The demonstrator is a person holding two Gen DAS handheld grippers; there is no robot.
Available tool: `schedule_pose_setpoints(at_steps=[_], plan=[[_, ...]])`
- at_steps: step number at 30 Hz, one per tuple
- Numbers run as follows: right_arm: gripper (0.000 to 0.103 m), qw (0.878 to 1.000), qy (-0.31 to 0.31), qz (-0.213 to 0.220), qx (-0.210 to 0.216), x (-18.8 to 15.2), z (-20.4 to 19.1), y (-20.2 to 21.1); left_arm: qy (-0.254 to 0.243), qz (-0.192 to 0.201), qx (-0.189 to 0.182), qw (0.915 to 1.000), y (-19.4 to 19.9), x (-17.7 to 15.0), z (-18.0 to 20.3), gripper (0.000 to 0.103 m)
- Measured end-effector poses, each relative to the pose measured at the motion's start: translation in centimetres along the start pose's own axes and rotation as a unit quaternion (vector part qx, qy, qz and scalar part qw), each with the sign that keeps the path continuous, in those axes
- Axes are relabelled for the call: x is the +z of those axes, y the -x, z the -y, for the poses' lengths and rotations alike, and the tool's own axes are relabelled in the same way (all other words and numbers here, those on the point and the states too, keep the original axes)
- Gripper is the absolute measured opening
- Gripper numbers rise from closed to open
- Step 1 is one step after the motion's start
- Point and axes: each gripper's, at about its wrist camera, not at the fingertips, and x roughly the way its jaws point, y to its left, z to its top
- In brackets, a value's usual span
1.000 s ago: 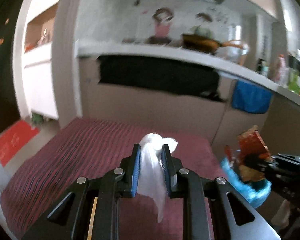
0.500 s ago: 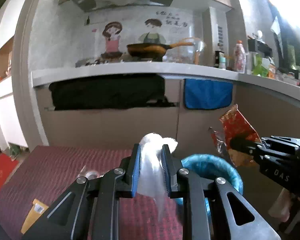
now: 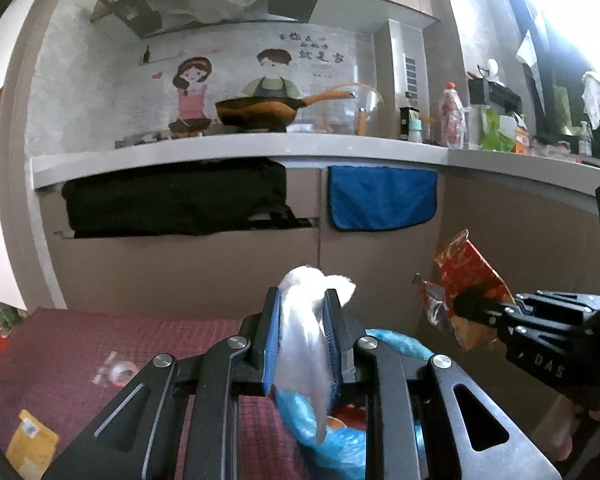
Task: Collect trash
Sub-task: 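Carry the white tissue and red packet over the blue bin with both tools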
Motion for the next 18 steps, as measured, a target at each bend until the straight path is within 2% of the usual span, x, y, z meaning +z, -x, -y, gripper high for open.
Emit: schedule_pose_setpoints(at_steps=[18], plan=[[0.006, 0.997, -0.047, -0.065, -0.009, -3.9, 5.1, -5.4, 0.024, -0.085, -0.044, 0.9951, -8.1, -4.0, 3.0, 0.021]])
